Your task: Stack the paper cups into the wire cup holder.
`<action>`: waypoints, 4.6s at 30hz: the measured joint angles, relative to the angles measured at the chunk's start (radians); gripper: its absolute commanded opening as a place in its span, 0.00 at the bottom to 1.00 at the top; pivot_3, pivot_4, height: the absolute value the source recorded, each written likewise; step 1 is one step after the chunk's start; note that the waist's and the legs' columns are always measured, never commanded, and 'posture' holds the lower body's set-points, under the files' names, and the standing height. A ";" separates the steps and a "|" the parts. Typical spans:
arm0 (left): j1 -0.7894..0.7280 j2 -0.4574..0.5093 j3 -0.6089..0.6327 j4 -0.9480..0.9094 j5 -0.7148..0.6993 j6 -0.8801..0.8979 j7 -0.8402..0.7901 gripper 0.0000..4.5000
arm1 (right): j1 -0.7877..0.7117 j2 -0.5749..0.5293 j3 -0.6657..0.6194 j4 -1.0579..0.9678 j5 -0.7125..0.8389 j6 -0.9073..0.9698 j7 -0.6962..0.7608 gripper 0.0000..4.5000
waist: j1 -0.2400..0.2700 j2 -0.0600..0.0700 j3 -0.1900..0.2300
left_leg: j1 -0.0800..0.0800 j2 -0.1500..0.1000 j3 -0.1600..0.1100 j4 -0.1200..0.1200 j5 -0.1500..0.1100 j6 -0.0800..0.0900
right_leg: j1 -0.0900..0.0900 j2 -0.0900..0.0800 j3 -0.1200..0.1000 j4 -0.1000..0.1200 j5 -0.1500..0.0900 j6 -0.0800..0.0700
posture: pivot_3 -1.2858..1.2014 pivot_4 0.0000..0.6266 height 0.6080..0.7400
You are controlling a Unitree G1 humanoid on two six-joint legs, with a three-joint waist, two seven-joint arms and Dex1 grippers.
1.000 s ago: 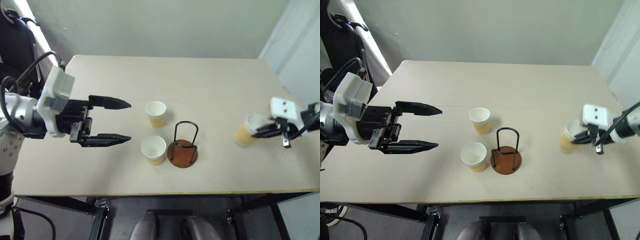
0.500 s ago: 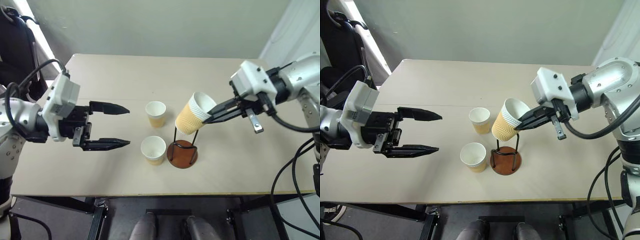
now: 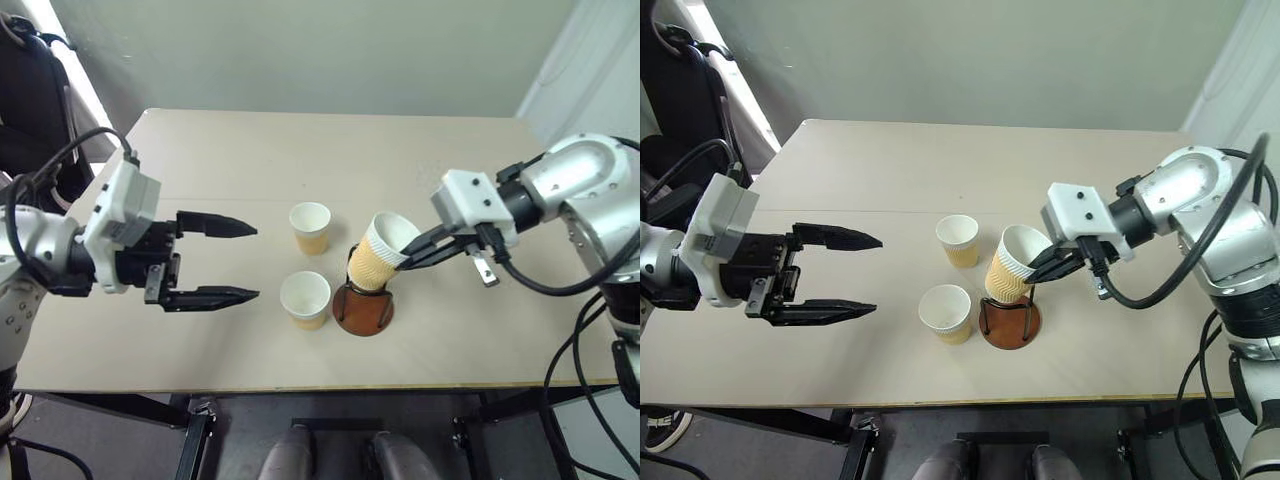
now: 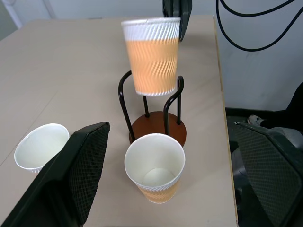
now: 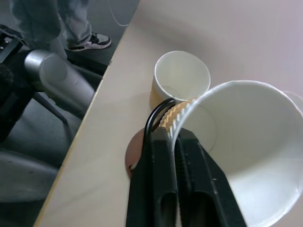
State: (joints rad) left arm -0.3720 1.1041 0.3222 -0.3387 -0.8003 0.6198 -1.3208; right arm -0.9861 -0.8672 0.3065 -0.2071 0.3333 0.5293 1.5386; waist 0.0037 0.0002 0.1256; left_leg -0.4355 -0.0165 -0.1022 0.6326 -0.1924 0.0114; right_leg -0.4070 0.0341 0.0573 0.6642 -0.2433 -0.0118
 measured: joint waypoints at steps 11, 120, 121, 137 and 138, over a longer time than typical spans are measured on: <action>-0.002 0.028 -0.055 0.002 0.047 -0.024 -0.030 1.00 | 0.018 0.009 -0.037 0.028 0.002 0.076 -0.063 0.99 | 0.002 0.000 0.000 | 0.000 0.000 0.000 0.000 0.000 0.000 | 0.000 0.000 0.000 0.000 0.000 -0.001 | 0.52 0.24 1.00; -0.907 -0.284 -1.009 0.464 0.261 -0.624 -0.260 0.13 | 0.933 -0.169 -0.967 -0.232 0.686 0.232 -0.347 1.00 | 0.019 0.003 0.001 | -0.008 0.010 0.004 0.033 -0.020 0.010 | 0.012 0.013 0.010 -0.014 0.005 0.016 | 0.52 0.24 1.00; -0.906 -0.304 -1.006 0.473 0.278 -0.619 -0.260 0.20 | 0.933 -0.170 -0.967 -0.232 0.685 0.231 -0.347 1.00 | 0.020 0.003 0.001 | -0.009 0.010 0.004 0.033 -0.020 0.010 | 0.012 0.013 0.010 -0.014 0.005 0.017 | 0.52 0.24 1.00; -0.926 -0.420 -0.826 0.901 0.538 -0.700 -0.208 0.99 | 0.896 -0.170 -0.923 -0.221 0.667 0.217 -0.362 1.00 | 0.019 0.006 0.001 | -0.009 0.011 0.004 0.033 -0.021 0.011 | 0.011 0.014 0.011 -0.015 0.007 0.018 | 0.52 0.24 1.00; -0.928 -0.415 -0.815 0.982 0.578 -0.717 -0.182 0.99 | 0.899 -0.170 -0.923 -0.222 0.665 0.217 -0.362 1.00 | 0.018 0.006 0.001 | -0.009 0.011 0.004 0.032 -0.021 0.011 | 0.011 0.014 0.011 -0.015 0.007 0.018 | 0.52 0.24 1.00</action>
State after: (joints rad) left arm -1.2997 0.6887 -0.4925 0.6430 -0.2225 -0.0967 -1.5030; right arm -0.0874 -1.0368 -0.6164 -0.4292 0.9981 0.7463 1.1763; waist 0.0220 0.0062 0.1262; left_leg -0.4442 -0.0059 -0.0978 0.6649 -0.2129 0.0229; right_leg -0.3963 0.0476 0.0684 0.6492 -0.2360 0.0064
